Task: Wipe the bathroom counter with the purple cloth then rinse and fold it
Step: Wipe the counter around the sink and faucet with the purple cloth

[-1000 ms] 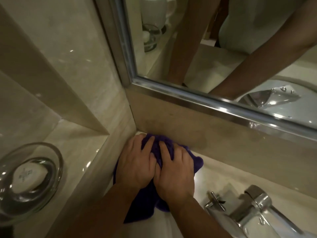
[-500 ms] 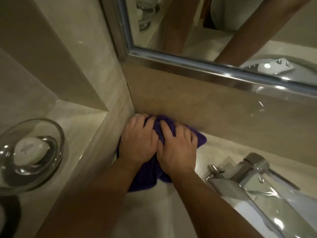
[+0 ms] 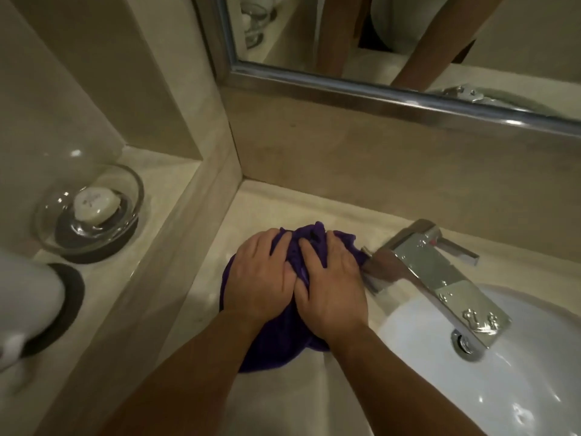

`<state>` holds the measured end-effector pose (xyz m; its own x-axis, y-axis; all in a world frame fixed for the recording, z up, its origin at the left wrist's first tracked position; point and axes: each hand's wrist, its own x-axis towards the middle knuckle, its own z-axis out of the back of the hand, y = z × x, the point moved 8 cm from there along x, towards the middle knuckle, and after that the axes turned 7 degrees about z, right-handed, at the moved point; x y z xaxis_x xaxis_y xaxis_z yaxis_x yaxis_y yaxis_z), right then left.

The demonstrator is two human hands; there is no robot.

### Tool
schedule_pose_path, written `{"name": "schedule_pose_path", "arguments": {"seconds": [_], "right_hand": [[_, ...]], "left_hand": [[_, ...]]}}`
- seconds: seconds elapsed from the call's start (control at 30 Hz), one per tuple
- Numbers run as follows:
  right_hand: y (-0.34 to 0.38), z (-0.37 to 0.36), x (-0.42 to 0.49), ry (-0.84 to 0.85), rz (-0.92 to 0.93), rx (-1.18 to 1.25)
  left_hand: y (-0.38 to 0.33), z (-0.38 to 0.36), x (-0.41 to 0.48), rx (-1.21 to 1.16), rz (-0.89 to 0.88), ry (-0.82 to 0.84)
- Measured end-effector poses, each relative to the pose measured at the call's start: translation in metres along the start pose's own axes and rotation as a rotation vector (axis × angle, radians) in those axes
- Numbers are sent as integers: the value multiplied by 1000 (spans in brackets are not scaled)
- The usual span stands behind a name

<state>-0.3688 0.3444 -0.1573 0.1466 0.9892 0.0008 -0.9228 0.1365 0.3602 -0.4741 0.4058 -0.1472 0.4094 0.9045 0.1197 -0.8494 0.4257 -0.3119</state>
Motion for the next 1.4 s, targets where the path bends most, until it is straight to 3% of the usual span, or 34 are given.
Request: {"name": "schedule_pose_path", "arguments": {"seconds": [0.27, 0.87, 1.4], "right_hand": [[11, -4, -53, -29, 18, 12], [65, -20, -226, -107, -179, -79], [98, -34, -308, -148, -202, 5]], "left_hand": [[-1, 2, -54, -16, -12, -4], [-9, 22, -210, -34, -193, 83], [0, 32, -295, 1, -173, 148]]}}
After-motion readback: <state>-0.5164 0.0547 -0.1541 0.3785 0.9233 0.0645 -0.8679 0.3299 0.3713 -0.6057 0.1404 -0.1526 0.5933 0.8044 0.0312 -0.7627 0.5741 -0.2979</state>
